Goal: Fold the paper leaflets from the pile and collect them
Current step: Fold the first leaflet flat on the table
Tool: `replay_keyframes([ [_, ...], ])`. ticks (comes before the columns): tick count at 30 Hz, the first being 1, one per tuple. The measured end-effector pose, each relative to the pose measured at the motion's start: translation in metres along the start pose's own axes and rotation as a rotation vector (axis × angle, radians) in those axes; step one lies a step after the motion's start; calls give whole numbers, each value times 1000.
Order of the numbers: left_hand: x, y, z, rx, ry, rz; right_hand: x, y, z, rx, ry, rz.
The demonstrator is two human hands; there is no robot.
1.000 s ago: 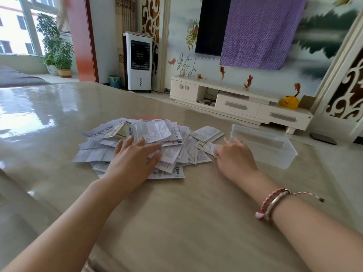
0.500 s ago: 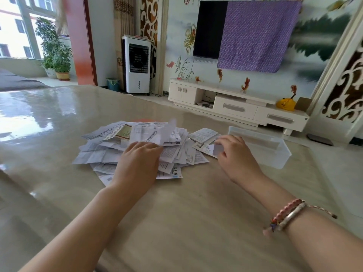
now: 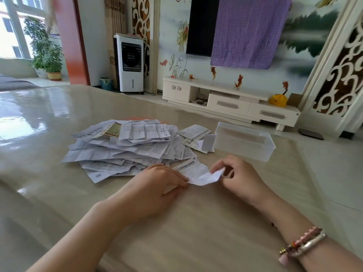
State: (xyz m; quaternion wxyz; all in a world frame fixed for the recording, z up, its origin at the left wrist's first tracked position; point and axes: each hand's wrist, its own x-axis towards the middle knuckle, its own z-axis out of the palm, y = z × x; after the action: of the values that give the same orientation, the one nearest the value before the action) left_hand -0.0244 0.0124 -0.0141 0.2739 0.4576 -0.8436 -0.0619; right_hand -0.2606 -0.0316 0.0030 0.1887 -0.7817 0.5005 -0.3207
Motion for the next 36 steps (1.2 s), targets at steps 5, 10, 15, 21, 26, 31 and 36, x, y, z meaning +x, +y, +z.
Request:
replay_keyframes([
  [5, -2, 9, 1, -74, 29, -182, -8, 1, -6, -154, -10, -197],
  [10, 1, 23, 6, -195, 47, -215, -9, 0, -8, 97, -85, -93],
  [15, 12, 26, 15, -266, 193, -378, -5, 4, -2, 260, -76, 76],
  [21, 14, 27, 18, -14, 146, -371, -1, 7, 10, -86, 33, 52],
  [26, 10, 23, 23, 119, 151, -217, -9, 1, 2, -201, 33, -197],
  [31, 8, 19, 26, 105, 176, -157, -17, -3, -5, -166, -161, -242],
  [36, 9, 21, 25, 121, 147, -173, -14, -2, -2, -280, -120, -299],
])
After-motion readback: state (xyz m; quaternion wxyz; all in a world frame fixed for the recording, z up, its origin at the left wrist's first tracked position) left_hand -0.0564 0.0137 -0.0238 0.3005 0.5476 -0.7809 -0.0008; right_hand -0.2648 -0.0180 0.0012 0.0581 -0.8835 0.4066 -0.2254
